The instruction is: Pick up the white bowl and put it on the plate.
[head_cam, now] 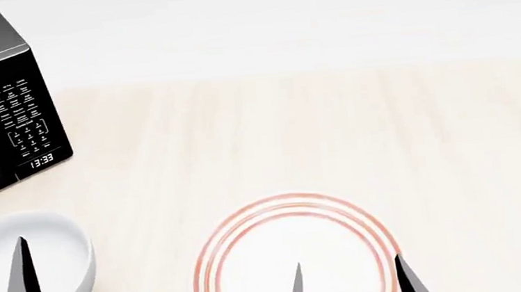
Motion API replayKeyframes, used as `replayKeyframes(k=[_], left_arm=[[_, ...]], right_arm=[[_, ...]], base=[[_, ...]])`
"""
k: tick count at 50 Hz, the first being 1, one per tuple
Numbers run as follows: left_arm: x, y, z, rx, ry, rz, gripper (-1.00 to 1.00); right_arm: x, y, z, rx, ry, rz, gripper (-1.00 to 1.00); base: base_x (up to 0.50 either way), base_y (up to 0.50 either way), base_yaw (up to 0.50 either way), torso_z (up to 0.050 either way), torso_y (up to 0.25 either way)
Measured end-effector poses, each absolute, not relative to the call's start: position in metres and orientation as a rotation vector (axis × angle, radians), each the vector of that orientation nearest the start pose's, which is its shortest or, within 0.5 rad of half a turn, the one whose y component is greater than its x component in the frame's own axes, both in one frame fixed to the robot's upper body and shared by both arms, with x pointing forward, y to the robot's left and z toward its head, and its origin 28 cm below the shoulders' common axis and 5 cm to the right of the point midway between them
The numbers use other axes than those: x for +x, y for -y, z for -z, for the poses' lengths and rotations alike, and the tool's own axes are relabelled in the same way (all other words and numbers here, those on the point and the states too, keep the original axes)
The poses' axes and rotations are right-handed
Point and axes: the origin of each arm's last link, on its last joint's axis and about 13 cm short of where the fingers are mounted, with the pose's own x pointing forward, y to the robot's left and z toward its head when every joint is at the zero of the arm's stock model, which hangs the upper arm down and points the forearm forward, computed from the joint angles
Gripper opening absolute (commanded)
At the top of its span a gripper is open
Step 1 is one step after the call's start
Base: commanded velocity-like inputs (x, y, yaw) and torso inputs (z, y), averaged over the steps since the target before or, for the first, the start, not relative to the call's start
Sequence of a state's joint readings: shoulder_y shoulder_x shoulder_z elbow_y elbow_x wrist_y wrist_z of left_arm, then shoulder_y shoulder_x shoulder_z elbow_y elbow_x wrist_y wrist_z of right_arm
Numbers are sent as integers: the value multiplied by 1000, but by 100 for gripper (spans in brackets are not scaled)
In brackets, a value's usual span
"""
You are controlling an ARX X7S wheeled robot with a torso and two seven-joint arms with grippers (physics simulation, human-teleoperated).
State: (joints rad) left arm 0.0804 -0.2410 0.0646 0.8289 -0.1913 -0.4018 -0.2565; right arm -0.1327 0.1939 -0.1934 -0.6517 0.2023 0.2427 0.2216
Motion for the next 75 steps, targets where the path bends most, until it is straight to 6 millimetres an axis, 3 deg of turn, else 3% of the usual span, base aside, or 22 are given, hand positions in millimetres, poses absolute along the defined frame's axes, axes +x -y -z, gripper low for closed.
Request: replayKeyframes(k=[16,36,52,75], left_arm=[[187,-247,-176,119,304,-83,100],[231,-299,-197,76,45,-136,100],[248,-331,-180,-16,-167,-170,100],[258,-347,-143,-54,-335,-200,100]], right_arm=[[166,81,-101,79,217,-94,100],[167,81,-99,80,211,-100,100],[167,81,-99,78,208,-101,100],[166,80,-98,76,204,-104,100]], base=[[0,0,0,0,0],[0,0,0,0,0],[0,0,0,0,0],[0,0,0,0,0]])
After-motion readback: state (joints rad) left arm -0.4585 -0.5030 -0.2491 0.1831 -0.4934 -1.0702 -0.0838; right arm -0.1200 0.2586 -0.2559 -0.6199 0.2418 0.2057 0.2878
